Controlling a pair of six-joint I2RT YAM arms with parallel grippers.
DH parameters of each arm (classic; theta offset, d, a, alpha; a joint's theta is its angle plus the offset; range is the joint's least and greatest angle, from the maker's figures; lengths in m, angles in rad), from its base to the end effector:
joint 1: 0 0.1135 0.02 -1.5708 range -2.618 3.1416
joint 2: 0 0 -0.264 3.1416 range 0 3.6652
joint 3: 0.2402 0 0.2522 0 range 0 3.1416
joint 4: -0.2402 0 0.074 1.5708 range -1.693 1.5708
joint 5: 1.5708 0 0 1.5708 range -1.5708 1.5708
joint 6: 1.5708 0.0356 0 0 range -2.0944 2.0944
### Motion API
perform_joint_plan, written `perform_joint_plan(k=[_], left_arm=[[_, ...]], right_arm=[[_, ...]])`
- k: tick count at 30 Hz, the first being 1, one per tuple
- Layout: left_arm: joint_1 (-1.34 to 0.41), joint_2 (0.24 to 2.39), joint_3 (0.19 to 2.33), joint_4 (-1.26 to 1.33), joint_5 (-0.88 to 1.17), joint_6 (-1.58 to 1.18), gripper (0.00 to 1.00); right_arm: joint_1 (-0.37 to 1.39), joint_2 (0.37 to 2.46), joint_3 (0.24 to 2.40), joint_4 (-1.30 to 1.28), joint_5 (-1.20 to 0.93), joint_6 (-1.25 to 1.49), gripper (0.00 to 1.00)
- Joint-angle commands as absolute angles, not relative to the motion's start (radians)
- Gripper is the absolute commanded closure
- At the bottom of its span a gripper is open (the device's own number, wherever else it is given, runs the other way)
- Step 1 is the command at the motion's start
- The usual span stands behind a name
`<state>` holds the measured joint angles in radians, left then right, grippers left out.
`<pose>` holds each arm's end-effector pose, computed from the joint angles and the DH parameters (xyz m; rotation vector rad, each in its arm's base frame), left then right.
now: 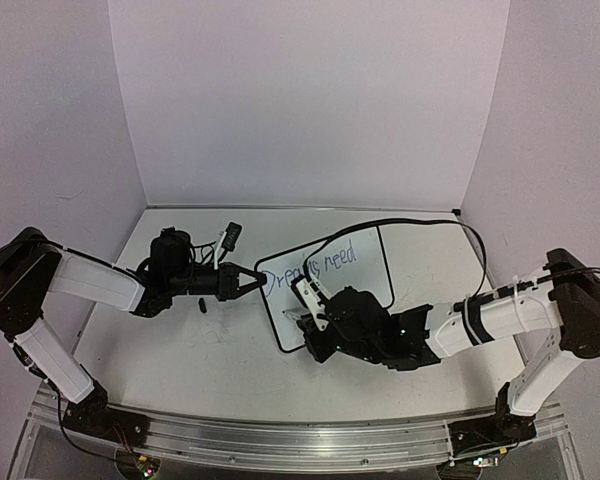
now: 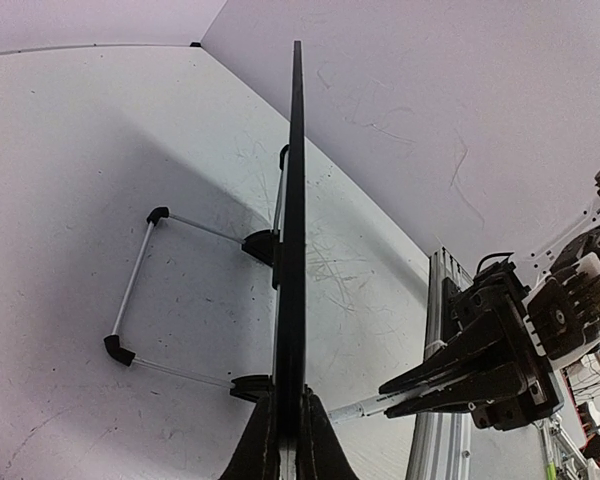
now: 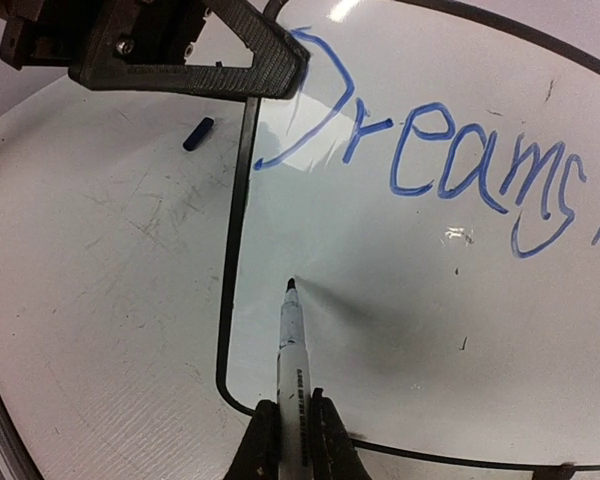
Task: Write a sentence on the whiteboard
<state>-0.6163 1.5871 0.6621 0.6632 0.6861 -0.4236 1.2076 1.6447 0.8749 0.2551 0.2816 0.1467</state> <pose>0.2462 -0.2021 0.1917 0.7090 1.8619 -1.3281 0.1341 0.3249 0.1961 -0.9130 1.8999 0.5357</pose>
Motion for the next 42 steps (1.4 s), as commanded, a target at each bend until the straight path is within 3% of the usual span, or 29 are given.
perform_joint_plan(k=[1, 28, 42], left_arm=[[-0.614, 1.597, 0.692, 0.65, 0.673, -0.398, 1.0], [-0.613, 1.588, 0.689, 0.644, 0.673, -0.4, 1.0], [-0.613, 1.586, 0.69, 0.635, 0.679, -0.401, 1.0]], right_arm=[[1.213, 1.672, 0.896, 0.296, 0.316, 0.152, 1.0], [1.225, 1.704, 0.91, 0.266, 0.25, 0.138, 1.0], [1.224, 1.67, 0.878, 0.251, 0.367, 0.19, 1.0]])
